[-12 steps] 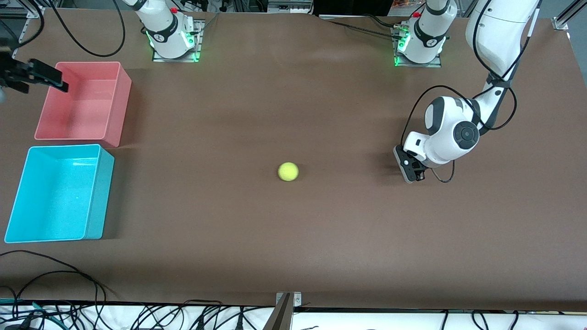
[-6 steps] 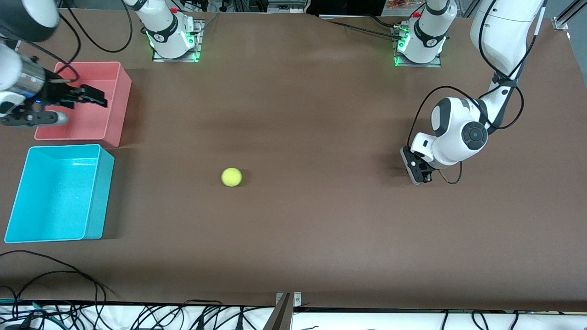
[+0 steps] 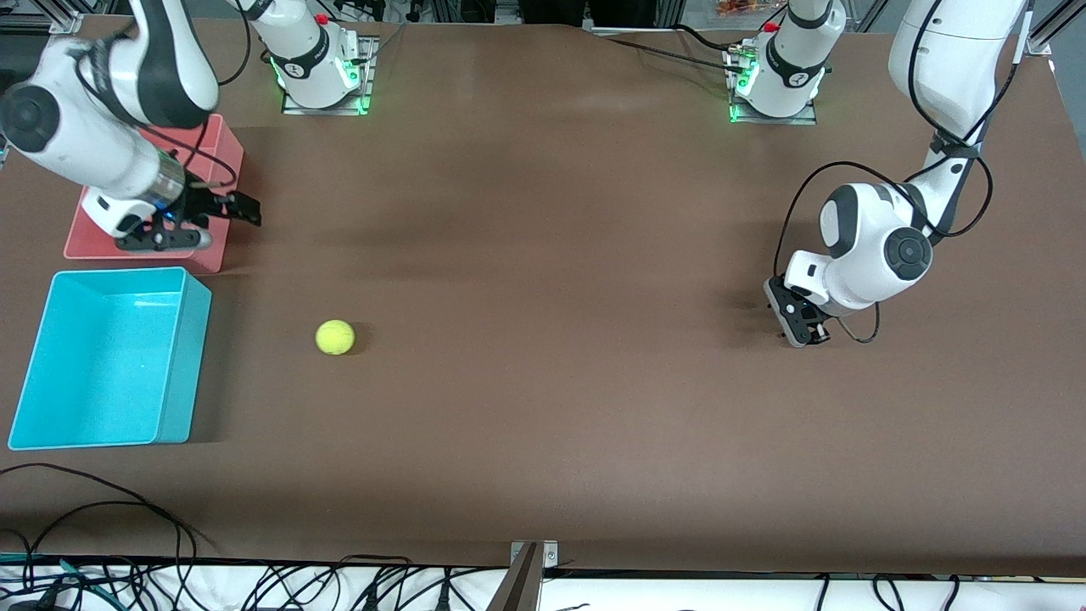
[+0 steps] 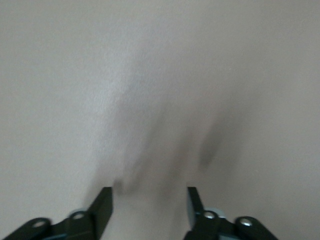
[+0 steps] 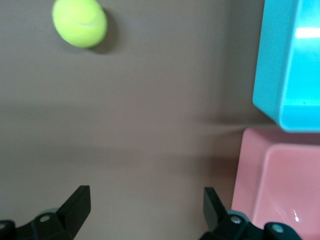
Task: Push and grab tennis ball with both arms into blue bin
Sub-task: 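Reach the right gripper toward the rolling ball while the left gripper withdraws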
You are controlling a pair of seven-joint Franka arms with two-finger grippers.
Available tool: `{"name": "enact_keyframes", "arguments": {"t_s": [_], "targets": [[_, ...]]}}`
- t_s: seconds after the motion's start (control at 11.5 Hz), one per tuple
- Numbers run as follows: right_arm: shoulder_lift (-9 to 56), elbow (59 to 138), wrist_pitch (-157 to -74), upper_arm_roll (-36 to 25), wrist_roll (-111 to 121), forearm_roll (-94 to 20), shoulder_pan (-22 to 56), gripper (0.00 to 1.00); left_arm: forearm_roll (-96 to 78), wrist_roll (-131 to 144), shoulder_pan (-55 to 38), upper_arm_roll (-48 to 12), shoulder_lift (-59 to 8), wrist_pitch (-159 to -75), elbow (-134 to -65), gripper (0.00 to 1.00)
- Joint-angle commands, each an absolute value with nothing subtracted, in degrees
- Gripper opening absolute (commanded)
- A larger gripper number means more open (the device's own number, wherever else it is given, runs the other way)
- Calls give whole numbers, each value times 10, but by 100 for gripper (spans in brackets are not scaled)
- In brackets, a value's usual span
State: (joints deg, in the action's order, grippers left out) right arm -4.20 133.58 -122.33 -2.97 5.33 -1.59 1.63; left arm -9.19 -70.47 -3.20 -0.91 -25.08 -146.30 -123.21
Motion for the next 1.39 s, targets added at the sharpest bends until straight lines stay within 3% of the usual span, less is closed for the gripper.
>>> {"name": "enact_keyframes", "arguments": {"t_s": [0.0, 0.69, 1.3], "targets": [[40, 1327, -1331, -27, 62, -18, 18, 100, -103, -715, -38, -8, -207, -1458, -1272, 100], [177, 1216, -1407, -33, 57, 63, 17, 100, -100, -716, 16, -9, -17, -1432, -1279, 100], [223, 1159, -1417, -50, 53, 125, 16, 100, -98, -530, 58, -11, 10, -1289, -1202, 100]]}}
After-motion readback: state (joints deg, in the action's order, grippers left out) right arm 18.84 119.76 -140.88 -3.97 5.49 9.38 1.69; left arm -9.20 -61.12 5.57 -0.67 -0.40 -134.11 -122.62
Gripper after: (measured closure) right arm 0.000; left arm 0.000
